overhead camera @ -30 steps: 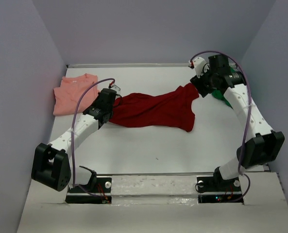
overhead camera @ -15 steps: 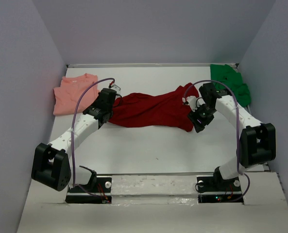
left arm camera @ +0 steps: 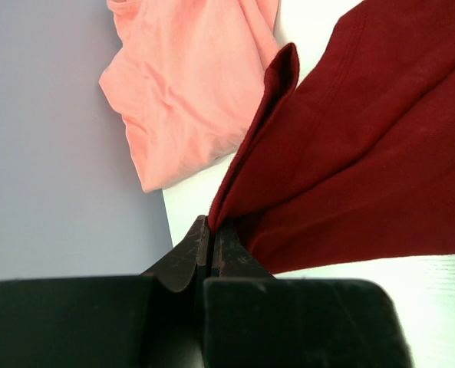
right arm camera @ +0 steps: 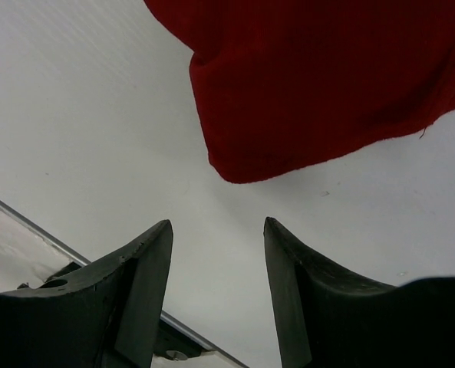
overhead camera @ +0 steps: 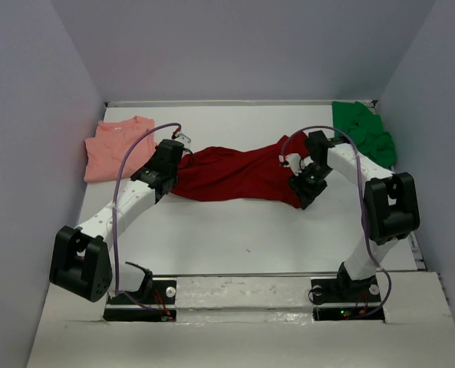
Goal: Fold and stack the t-shirts
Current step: Flatten the tshirt out
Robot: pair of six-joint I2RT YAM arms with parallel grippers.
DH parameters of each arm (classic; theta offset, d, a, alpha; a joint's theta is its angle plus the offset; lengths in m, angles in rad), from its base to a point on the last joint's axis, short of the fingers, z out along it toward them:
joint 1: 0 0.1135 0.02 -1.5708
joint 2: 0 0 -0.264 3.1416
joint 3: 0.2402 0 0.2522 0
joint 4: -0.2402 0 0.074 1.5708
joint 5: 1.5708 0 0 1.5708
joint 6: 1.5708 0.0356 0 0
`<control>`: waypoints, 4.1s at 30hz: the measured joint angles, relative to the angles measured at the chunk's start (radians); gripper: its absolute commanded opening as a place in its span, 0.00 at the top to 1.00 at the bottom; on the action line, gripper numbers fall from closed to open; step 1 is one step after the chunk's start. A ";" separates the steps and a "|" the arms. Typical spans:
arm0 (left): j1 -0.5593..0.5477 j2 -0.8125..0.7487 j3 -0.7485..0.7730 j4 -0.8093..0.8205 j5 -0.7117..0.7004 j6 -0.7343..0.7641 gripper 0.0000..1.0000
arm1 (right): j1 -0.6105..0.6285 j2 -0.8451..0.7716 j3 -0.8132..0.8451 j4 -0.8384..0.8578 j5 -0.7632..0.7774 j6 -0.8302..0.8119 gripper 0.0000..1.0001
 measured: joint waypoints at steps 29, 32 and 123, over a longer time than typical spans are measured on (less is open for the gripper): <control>0.000 -0.001 -0.002 0.001 0.003 -0.003 1.00 | 0.039 0.162 0.013 0.117 0.051 0.031 1.00; 0.000 -0.009 -0.006 0.001 0.003 -0.003 1.00 | 0.039 0.163 0.013 0.121 0.059 0.039 1.00; 0.015 -0.265 -0.188 -0.266 0.511 0.328 0.47 | 0.037 -0.089 0.302 0.308 0.427 0.072 1.00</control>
